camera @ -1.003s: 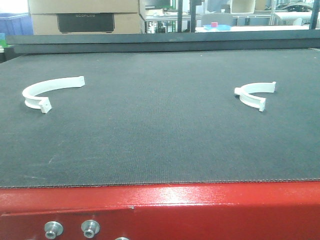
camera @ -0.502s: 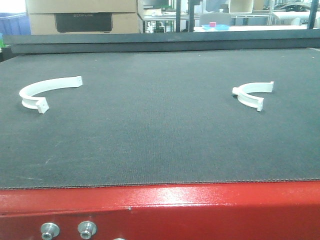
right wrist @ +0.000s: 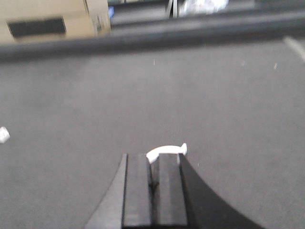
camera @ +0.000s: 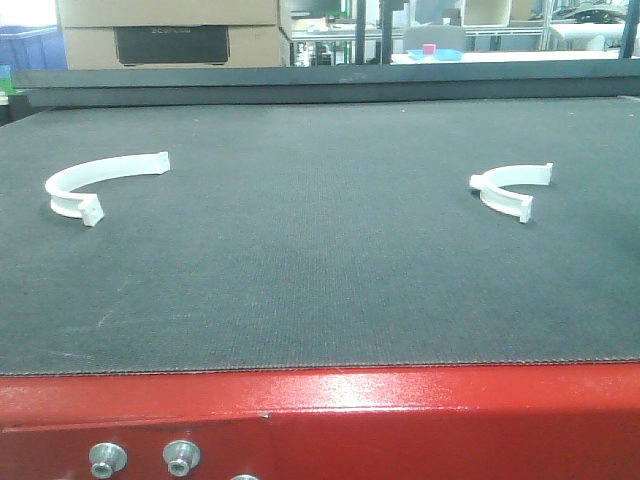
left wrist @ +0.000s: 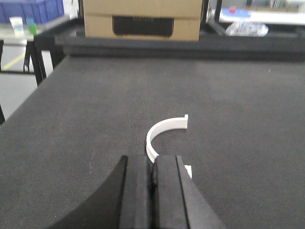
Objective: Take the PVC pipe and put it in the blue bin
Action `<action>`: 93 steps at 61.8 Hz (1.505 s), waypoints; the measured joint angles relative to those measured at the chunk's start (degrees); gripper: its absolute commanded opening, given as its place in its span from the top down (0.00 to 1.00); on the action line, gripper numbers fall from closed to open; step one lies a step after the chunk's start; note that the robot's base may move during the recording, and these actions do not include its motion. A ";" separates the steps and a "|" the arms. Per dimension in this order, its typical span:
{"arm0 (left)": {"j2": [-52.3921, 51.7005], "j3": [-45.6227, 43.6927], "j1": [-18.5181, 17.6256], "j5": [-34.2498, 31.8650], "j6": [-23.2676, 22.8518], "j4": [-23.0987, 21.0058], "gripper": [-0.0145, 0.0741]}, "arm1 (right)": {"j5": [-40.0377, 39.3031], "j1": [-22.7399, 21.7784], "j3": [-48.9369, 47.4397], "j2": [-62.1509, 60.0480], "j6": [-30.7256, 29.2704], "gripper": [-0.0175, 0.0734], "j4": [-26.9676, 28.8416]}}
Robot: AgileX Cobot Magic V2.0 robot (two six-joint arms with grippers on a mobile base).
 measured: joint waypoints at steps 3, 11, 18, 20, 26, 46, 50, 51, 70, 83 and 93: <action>4.24 -2.13 0.00 0.00 0.00 0.00 0.96 | 0.41 0.23 -1.23 2.80 -0.31 0.99 0.10; 11.64 -7.15 0.00 -1.09 0.00 0.13 0.96 | -0.29 2.41 -3.03 9.43 -2.37 0.99 0.19; 16.14 -9.54 0.00 -5.69 0.00 0.13 0.96 | -4.05 4.93 -3.29 13.64 -4.53 0.99 0.22; 16.98 -9.72 0.00 -7.54 0.00 0.13 0.96 | -5.39 5.37 -3.29 14.96 -4.85 0.99 0.33; 18.97 -9.96 0.00 -10.91 0.00 0.53 0.96 | -7.87 6.78 -3.38 18.21 -5.11 0.99 0.32; 23.95 -9.99 0.00 -10.91 0.23 1.92 0.96 | -8.12 7.39 -6.89 28.75 -6.26 0.99 0.43; 25.35 -10.09 0.00 -10.16 0.23 2.00 0.96 | -7.90 7.39 -8.23 30.81 -7.63 0.99 0.43; 25.66 -10.09 0.00 -9.97 0.23 2.00 0.96 | -7.74 7.39 -8.55 31.39 -7.91 0.99 0.43; 29.54 -14.62 0.00 -3.62 0.23 2.00 0.96 | -4.26 7.39 -15.06 42.07 -9.15 0.99 0.92; 29.98 -16.59 0.00 -3.90 0.23 2.22 0.96 | -2.82 7.39 -17.57 46.05 -9.15 0.99 3.68; 32.11 -16.98 0.00 -4.73 0.23 2.32 0.96 | -3.06 7.39 -18.01 47.41 -9.15 0.99 3.90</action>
